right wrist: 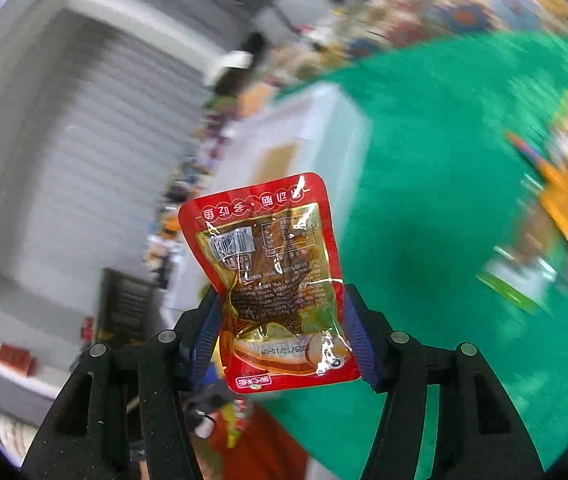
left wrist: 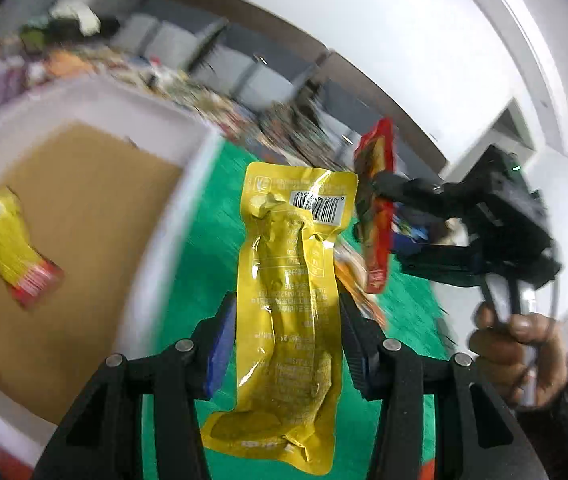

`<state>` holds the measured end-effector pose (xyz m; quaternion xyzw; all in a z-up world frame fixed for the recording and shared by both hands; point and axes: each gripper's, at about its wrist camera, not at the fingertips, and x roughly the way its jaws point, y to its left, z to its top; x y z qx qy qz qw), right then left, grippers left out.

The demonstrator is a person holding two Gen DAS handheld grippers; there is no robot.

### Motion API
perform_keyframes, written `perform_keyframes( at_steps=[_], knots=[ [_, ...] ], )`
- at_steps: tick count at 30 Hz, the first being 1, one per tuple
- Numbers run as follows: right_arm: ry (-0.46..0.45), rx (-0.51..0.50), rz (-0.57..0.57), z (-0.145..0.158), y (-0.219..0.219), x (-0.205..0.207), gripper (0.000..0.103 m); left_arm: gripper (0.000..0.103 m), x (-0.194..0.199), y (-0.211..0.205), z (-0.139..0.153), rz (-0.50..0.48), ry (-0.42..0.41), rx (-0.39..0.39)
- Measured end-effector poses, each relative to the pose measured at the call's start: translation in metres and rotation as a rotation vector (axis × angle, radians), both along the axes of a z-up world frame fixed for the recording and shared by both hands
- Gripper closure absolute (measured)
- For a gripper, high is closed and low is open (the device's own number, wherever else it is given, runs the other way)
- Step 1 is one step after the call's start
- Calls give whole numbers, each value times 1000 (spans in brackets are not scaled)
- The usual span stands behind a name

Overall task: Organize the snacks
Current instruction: 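Carry both packets over the white box and open both grippers, then move both grippers back from the white box to the snack pile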

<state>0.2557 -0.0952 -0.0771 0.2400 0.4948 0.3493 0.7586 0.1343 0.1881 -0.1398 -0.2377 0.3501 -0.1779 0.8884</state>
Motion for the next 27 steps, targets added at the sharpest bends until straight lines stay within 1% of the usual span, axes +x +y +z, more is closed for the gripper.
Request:
perform_keyframes(
  at_steps=[2, 3, 4, 5, 6, 7, 8, 9, 11, 12, 13, 15, 16, 17, 19, 20, 21, 22, 23, 24, 25, 26, 27],
  knots=[
    [-37, 20, 54, 18, 43, 2, 41, 55, 0, 30, 10, 69, -10, 62],
    [-55, 20, 78, 24, 68, 2, 41, 55, 1, 47, 12, 111, -1, 96],
    [-65, 20, 96, 26, 84, -3, 40, 54, 2, 61, 11, 137, 12, 120],
    [-75, 27, 117, 29, 108, -3, 35, 52, 5, 79, 7, 179, 42, 167],
    [-82, 28, 124, 24, 126, -2, 26, 40, 6, 91, 3, 206, 64, 201],
    [-79, 24, 135, 21, 145, -1, 22, 31, 7, 103, -2, 237, 89, 235],
    [-57, 5, 153, 13, 163, -1, 18, 30, 7, 119, -8, 272, 115, 267],
    [-35, -18, 171, 1, 170, -14, 18, 30, 4, 129, -13, 292, 129, 280],
    [-5, -24, 204, -5, 178, -18, 18, 30, -6, 150, -21, 331, 144, 292],
    [-17, -23, 199, -2, 173, -23, 18, 29, -11, 157, -23, 347, 142, 293],
    [-47, -27, 184, 1, 164, -27, 18, 29, -17, 161, -26, 358, 138, 294],
    [-125, -75, 144, 6, 144, -30, 18, 26, -26, 164, -32, 372, 134, 281],
    [-170, -117, 118, 7, 134, -29, 18, 26, -31, 161, -37, 370, 133, 270],
    [-234, -185, 82, 5, 115, -36, 18, 26, -34, 156, -39, 359, 132, 255],
    [-315, -307, 23, -9, 93, -40, 18, 26, -37, 141, -40, 327, 127, 241],
    [-340, -397, -14, -25, 70, -49, 18, 26, -37, 123, -38, 292, 119, 234],
    [-338, -456, -36, -37, 53, -54, 19, 25, -39, 109, -36, 265, 112, 229],
    [-318, -523, -64, -58, 31, -60, 19, 25, -40, 93, -35, 228, 105, 222],
    [-290, -592, -101, -80, 7, -68, 19, 25, -41, 67, -33, 171, 96, 211],
    [-272, -630, -133, -94, -13, -75, 19, 24, -42, 45, -32, 116, 87, 205],
    [-249, -671, -185, -110, -42, -87, 19, 23, -42, 29, -30, 78, 81, 204],
    [-230, -702, -230, -121, -65, -95, 19, 21, -43, -2, -29, 4, 70, 212],
    [-204, -740, -289, -132, -94, -108, 19, 17, -43, -25, -29, -45, 64, 223]
  ],
)
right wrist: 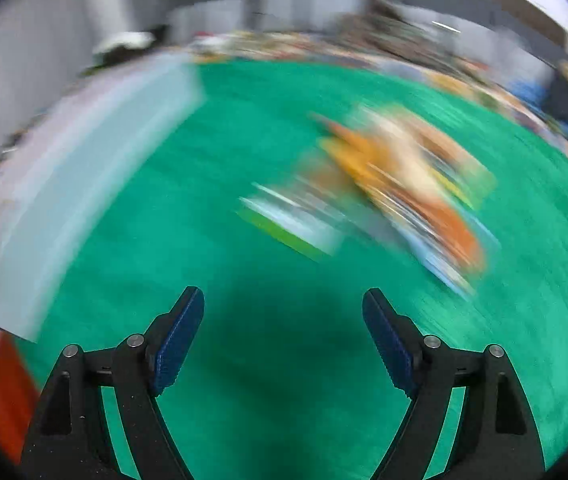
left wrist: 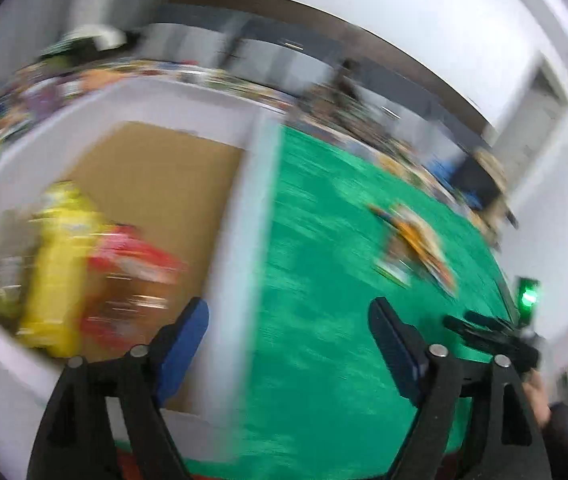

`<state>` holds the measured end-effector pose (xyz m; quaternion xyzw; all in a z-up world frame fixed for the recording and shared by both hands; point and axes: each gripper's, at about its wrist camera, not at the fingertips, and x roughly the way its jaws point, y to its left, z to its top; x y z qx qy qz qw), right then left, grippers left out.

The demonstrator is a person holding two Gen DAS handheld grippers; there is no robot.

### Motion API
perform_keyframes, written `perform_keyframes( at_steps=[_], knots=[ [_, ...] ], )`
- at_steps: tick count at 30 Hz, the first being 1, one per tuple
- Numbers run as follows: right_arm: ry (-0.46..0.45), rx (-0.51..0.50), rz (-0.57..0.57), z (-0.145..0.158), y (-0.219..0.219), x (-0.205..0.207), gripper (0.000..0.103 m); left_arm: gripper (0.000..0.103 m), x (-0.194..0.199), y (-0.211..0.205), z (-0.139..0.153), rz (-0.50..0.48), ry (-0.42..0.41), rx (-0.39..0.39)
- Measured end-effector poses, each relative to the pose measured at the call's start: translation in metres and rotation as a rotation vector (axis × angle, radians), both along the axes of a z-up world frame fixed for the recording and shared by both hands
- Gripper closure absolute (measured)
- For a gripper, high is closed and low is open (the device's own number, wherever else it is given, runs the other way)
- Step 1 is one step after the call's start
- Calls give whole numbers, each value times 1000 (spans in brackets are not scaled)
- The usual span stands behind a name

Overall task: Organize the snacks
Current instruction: 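Move both grippers back from the white box to the snack pile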

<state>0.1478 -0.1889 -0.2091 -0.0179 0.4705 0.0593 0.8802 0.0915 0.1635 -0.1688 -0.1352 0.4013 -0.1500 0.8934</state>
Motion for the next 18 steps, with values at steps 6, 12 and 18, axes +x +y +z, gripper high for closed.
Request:
perform_keyframes(
  at_steps=[6, 12, 18],
  knots=[
    [7, -56, -265, -34, -108, -50, 18, 13, 13, -137, -45, -283, 73, 108],
    [-56, -46, -287, -36, -128, -63, 13, 13, 59, -190, -96, -293, 127, 276],
    [-58, -52, -293, -41, -117, -52, 13, 13, 100, -187, -114, -173, 85, 357]
  ],
)
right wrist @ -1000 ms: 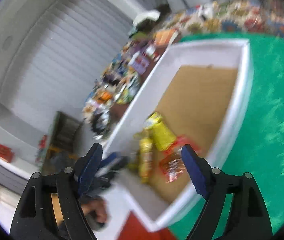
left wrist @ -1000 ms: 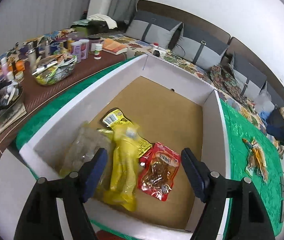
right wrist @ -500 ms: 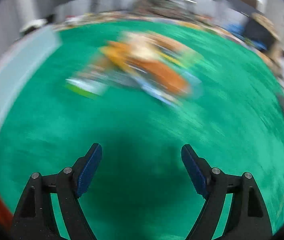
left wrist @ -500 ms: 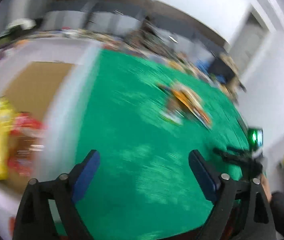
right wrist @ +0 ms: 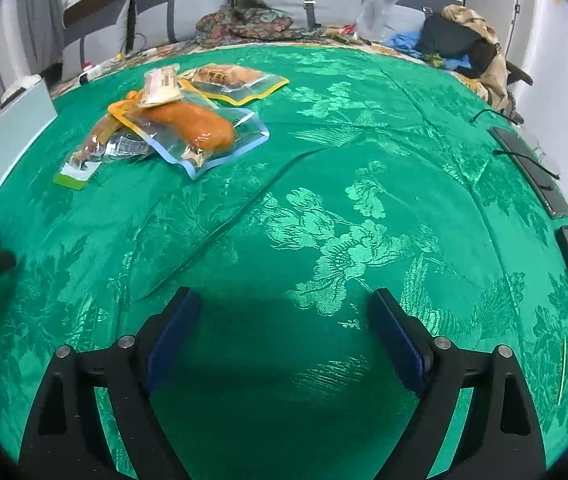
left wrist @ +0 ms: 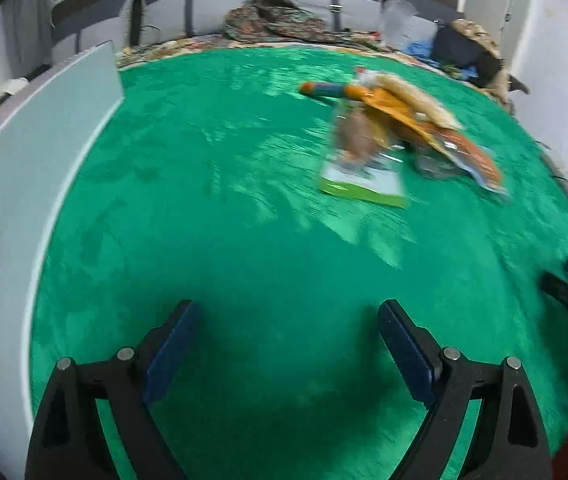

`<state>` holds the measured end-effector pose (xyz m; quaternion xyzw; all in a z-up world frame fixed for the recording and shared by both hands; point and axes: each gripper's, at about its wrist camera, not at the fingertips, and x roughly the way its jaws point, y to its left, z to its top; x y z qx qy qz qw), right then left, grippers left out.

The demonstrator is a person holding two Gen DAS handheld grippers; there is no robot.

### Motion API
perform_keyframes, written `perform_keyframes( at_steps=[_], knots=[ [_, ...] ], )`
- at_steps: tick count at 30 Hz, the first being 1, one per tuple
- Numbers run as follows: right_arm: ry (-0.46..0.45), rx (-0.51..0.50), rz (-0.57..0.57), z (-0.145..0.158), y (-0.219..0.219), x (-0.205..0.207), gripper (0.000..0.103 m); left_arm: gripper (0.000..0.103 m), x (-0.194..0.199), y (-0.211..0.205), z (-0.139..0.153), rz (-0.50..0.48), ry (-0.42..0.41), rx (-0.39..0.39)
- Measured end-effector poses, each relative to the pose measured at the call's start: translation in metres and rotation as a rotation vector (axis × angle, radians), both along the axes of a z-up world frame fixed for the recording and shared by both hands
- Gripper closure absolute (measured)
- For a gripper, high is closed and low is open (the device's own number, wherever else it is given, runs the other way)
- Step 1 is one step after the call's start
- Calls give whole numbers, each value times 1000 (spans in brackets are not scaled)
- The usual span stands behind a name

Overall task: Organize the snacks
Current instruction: 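Move both grippers back from the white box to the snack pile, then grasp the beige wrapped snack bar with the right gripper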

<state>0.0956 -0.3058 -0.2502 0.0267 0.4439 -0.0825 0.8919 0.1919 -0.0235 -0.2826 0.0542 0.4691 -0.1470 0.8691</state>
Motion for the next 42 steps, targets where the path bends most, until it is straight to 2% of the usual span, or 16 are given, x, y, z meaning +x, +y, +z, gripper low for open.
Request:
perform_keyframes(
  at_steps=[2, 3, 7, 10, 12, 16, 20, 22, 23, 25, 26, 29, 33, 37, 42],
  knots=[
    [0, 4, 1, 1, -2, -2, 12, 6, 10, 3, -5, 4, -24, 32],
    [0, 2, 1, 2, -2, -3, 12, 0, 13, 7, -6, 7, -19, 24],
    [18, 15, 19, 3, -3, -3, 12, 0, 20, 9, -11, 16, -23, 26],
    [38, 95, 79, 16, -6, 17, 14, 0, 22, 9, -13, 21, -26, 30],
    [1, 119, 97, 37, -5, 43, 14, 0, 18, 10, -11, 20, -27, 30],
    [5, 185, 193, 64, 12, 118, 14, 0, 18, 10, -11, 20, -27, 31],
    [70, 149, 241, 62, 41, 179, 16, 0, 18, 10, -12, 20, -27, 31],
    [104, 146, 241, 56, 50, 195, 17, 0, 18, 10, -12, 20, -27, 30],
    [127, 139, 239, 51, 56, 202, 22, 0, 18, 10, -12, 20, -27, 31],
    [161, 127, 250, 43, 63, 211, 44, 0, 18, 10, -12, 20, -27, 30],
    [183, 125, 255, 39, 65, 215, 60, 0, 18, 10, -12, 20, -27, 30],
    [169, 164, 239, 41, 60, 209, 69, 0, 18, 10, -12, 20, -27, 31],
    [129, 189, 255, 52, 48, 180, 70, 0, 18, 10, -12, 19, -27, 30],
    [77, 246, 240, 67, 25, 129, 70, 0, 19, 11, -12, 19, -27, 31],
    [55, 180, 199, 59, 9, 52, 70, 0, 18, 10, -12, 19, -27, 31]
  ],
)
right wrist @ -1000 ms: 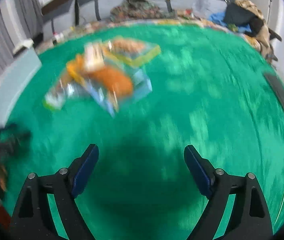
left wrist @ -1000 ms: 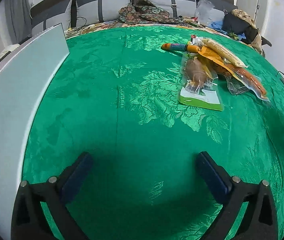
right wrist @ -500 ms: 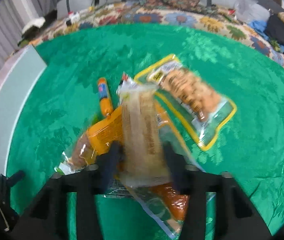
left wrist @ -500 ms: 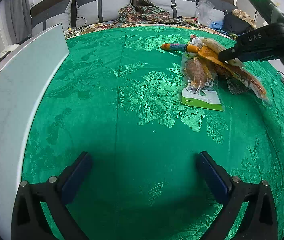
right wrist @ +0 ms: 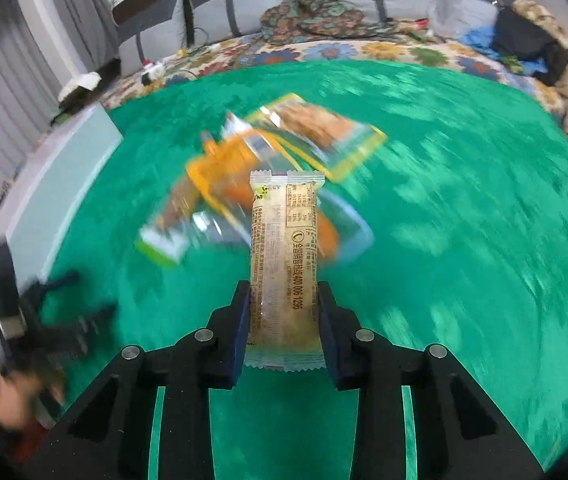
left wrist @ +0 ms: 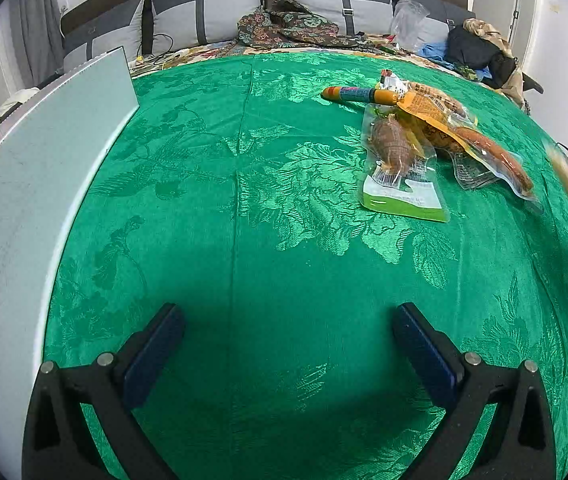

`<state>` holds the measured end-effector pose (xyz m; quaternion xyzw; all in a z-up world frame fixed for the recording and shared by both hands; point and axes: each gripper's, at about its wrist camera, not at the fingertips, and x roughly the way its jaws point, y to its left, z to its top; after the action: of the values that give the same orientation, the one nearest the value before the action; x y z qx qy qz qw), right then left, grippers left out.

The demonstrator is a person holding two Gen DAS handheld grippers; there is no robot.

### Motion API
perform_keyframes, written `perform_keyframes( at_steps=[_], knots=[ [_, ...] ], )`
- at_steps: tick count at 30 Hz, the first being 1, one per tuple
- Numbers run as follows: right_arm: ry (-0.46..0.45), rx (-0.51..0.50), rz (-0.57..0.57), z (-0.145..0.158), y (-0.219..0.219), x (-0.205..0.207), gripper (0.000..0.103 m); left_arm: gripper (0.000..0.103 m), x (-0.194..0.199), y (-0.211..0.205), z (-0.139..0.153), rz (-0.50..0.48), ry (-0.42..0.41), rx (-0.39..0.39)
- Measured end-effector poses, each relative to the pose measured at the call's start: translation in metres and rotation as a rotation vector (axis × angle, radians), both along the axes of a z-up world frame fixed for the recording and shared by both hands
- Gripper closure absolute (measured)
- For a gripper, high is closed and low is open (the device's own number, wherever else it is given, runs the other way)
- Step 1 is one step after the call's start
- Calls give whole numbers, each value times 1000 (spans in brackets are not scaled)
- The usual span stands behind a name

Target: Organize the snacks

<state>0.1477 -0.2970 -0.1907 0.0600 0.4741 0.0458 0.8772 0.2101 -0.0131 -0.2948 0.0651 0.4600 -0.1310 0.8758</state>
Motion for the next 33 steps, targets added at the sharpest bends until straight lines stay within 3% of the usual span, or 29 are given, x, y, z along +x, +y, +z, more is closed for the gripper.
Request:
perform_keyframes(
  at_steps=[4, 6, 7, 8, 9, 12, 14, 17, 19, 21, 22, 24, 26, 30, 32, 33],
  knots=[
    [19, -43, -14, -30, -1, -38, 70, 0, 1, 0, 0, 0, 0, 0],
    [3, -58, -15, -38, 0, -44, 64, 0, 0, 0, 0, 0, 0, -1],
    [-9, -58, -22, -41, -1, -45, 55, 0, 1, 0, 0, -1, 0, -1],
    [-13, -45, -28, -43, -3, -46, 31, 0, 0, 0, 0, -1, 0, -1],
    [-12, -36, -32, -43, -5, -46, 26, 0, 0, 0, 1, 0, 0, -1],
    [-39, -1, -49, -34, -19, -53, 27, 0, 0, 0, 0, 0, 0, 0],
    [-111, 36, -78, -19, -34, -64, 27, 0, 0, 0, 1, 0, 0, 0],
    [-193, 53, -230, -11, -76, -77, 22, 0, 0, 0, 0, 0, 1, -1],
    [-104, -3, -337, -27, -99, -66, 22, 0, 0, -2, 1, -8, 9, 3],
    [-53, -46, -362, -44, -111, -58, 23, 0, 10, -9, 3, -45, 69, 6],
    [-91, -92, -356, -45, -110, -59, 23, 1, 16, -14, 5, -70, 97, -15],
    [-82, -117, -351, -47, -108, -57, 21, 1, 28, -26, 14, -120, 135, -89],
    [-76, -144, -341, -47, -103, -55, 21, 1, 43, -42, 24, -154, 136, -109],
    [-64, -182, -331, -48, -97, -53, 21, 2, 76, -90, 35, -228, 108, -29],
    [-63, -181, -331, -48, -96, -51, 21, 9, 97, -111, 27, -227, 123, 46],
    [-63, -181, -331, -49, -97, -51, 21, 18, 104, -114, 23, -216, 147, 51]
  ],
)
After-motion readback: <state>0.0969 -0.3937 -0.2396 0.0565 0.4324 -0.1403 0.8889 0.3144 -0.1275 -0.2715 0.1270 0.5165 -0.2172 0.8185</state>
